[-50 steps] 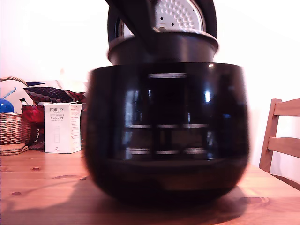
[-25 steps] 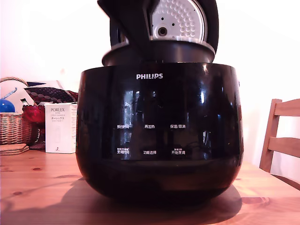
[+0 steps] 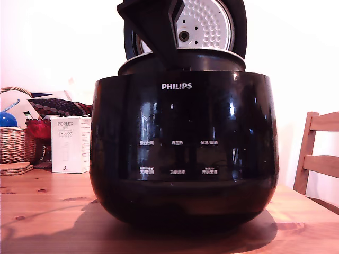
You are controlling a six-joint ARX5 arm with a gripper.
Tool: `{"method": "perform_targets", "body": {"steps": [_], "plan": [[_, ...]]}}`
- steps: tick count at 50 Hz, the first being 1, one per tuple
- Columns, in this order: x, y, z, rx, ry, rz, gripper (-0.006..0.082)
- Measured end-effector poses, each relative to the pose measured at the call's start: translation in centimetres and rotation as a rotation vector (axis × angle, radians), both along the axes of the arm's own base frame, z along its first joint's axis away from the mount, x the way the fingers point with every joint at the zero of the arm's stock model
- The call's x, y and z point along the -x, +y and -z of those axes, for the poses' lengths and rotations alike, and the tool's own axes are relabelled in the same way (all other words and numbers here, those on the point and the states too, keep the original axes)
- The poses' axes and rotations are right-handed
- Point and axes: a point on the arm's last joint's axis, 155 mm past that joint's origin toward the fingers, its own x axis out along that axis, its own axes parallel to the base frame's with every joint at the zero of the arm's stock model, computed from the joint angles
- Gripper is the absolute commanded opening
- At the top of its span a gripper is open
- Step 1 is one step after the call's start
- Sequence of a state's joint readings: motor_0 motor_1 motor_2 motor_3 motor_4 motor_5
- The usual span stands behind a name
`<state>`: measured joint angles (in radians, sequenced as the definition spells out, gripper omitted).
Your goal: Place the pot you are holding inside the rice cooker
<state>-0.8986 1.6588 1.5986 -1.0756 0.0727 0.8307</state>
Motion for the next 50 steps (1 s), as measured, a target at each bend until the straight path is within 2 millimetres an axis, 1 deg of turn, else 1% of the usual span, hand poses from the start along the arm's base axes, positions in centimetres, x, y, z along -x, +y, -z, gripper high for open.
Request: {"method": "perform_targets", "body": {"steps": [11, 17, 24, 30, 43, 50], "plan": [[0.2, -0.1, -0.5, 0.028, 0.015, -0.013, -0.0020], [0.2, 0.0, -0.4, 0.025, 0.018, -0.015, 0.0011], [0.3, 0.3, -0.4, 0.018, 0.024, -0.018, 0.0015], [0.4, 0.5, -0.4, 0.012, 0.028, -0.017, 0.0085], [0.6, 1.2, -1.0, 0.011, 0.028, -0.024, 0.0100], [0.8, 1.1, -1.2, 0.021, 0.030, -0.020, 0.0167]]}}
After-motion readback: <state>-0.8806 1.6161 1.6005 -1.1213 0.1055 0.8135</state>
